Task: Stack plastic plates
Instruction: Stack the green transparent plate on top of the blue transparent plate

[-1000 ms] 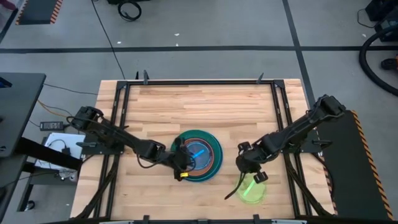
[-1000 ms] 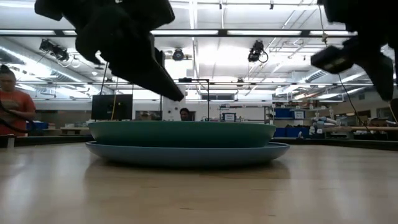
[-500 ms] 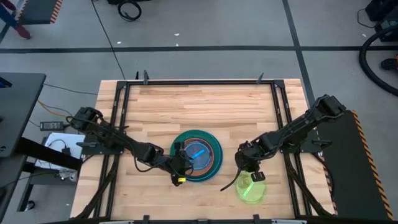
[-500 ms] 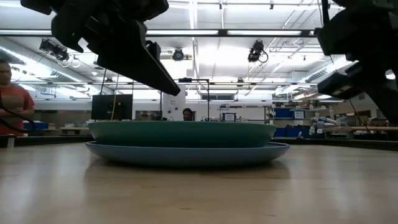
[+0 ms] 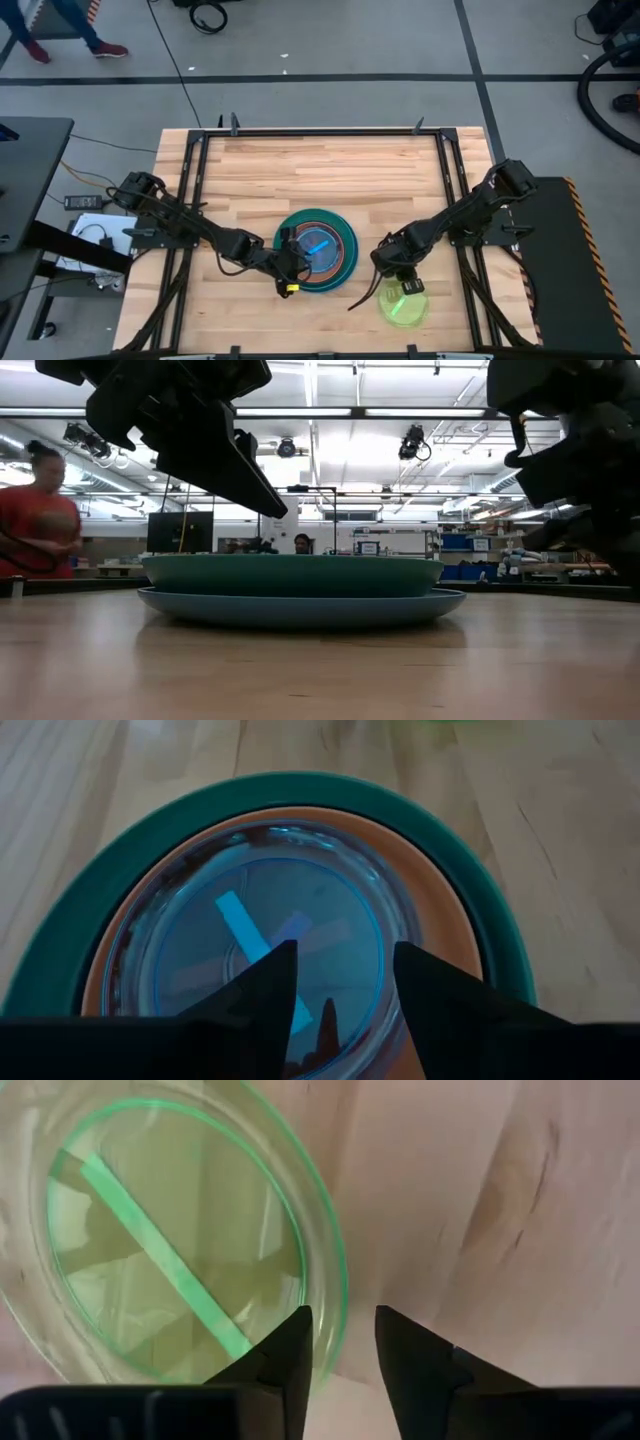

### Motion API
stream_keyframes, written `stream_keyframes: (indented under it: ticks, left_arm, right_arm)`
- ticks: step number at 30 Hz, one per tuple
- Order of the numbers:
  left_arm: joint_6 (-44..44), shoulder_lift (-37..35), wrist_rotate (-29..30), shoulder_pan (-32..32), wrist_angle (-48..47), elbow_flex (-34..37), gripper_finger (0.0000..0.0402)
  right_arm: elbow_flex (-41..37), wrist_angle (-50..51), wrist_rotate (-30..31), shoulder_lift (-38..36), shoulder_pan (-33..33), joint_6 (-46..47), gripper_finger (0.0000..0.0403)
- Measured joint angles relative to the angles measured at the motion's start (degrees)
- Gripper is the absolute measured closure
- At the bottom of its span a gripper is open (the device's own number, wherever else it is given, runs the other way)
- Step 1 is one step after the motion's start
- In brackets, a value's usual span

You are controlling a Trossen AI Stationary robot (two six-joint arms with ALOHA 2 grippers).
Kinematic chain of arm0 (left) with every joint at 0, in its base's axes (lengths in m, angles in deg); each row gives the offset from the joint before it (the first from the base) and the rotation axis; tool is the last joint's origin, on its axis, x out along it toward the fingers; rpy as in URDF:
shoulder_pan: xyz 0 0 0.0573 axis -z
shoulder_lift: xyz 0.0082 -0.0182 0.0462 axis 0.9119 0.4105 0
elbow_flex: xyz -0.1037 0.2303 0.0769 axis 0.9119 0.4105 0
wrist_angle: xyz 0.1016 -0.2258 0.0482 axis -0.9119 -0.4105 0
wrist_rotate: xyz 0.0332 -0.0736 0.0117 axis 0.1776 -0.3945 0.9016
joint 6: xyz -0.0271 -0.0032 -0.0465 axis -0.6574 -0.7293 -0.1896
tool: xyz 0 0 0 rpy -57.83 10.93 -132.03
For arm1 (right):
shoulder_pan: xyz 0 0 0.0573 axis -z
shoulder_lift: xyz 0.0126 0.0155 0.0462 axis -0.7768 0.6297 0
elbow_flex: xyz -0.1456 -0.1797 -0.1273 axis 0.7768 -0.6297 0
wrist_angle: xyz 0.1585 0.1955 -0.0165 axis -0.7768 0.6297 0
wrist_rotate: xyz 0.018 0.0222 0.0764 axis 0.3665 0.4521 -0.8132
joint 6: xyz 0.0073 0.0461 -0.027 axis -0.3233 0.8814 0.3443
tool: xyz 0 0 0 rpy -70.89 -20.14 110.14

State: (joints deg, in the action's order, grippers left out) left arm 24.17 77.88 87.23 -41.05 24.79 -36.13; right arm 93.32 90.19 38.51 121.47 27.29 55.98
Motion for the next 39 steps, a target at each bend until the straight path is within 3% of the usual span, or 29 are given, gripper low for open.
stream_keyframes:
  ticks: [7, 20, 39]
  left_arm:
    - [-0.1, 0.0, 0.0, 0.0, -0.1, 0.0, 0.0226]
    - [-2.1, -2.9, -2.7, 0.7, -0.7, -2.5, 0.0226]
    - [-2.4, -3.5, -2.8, 6.0, -2.8, -3.7, 0.0226]
  right_arm:
    - [0.1, 0.0, 0.3, 1.4, 0.1, -0.7, 0.0292]
    - [0.1, 0.3, -1.9, 1.5, 2.1, -1.7, 0.0395]
    - [9.2, 12.5, 0.7, -1.4, 7.4, -2.6, 0.0398]
